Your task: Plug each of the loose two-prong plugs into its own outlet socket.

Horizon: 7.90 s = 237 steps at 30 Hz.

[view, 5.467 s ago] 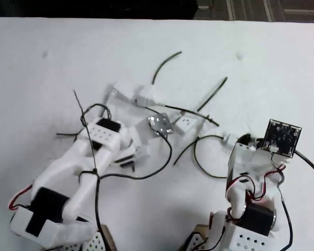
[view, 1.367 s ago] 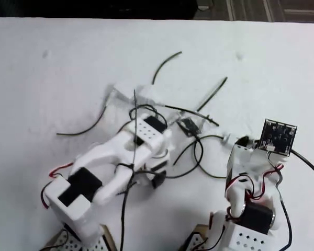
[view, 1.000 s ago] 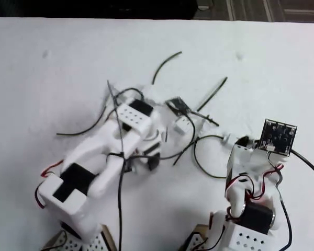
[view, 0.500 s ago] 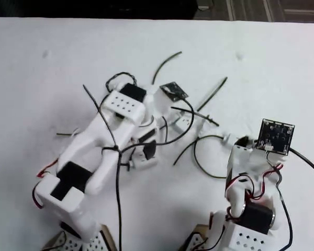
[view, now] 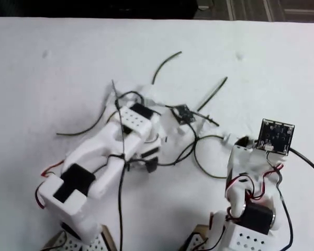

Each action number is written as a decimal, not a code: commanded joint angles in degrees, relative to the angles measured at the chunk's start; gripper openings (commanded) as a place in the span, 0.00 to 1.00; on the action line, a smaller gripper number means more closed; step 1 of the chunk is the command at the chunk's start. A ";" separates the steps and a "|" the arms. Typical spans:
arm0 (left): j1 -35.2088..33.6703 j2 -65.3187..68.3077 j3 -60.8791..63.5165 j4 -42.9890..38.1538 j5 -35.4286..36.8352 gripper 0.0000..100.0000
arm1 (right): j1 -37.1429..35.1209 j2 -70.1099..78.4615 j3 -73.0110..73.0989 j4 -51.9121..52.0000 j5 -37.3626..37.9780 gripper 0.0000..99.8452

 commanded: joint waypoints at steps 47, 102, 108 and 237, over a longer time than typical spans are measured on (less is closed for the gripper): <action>-21.41 -52.00 11.78 11.96 13.71 0.21 | -30.20 0.04 -5.71 2.68 5.10 0.02; -44.35 -84.26 60.48 -9.41 3.69 0.21 | -49.63 58.68 -11.87 -28.35 4.31 0.02; -44.35 -84.26 60.48 -9.41 3.69 0.21 | -47.16 60.26 -11.87 -29.58 5.10 0.02; 2.24 -19.03 5.01 1.49 6.15 0.02 | -19.74 13.14 -18.99 13.14 -10.37 0.02</action>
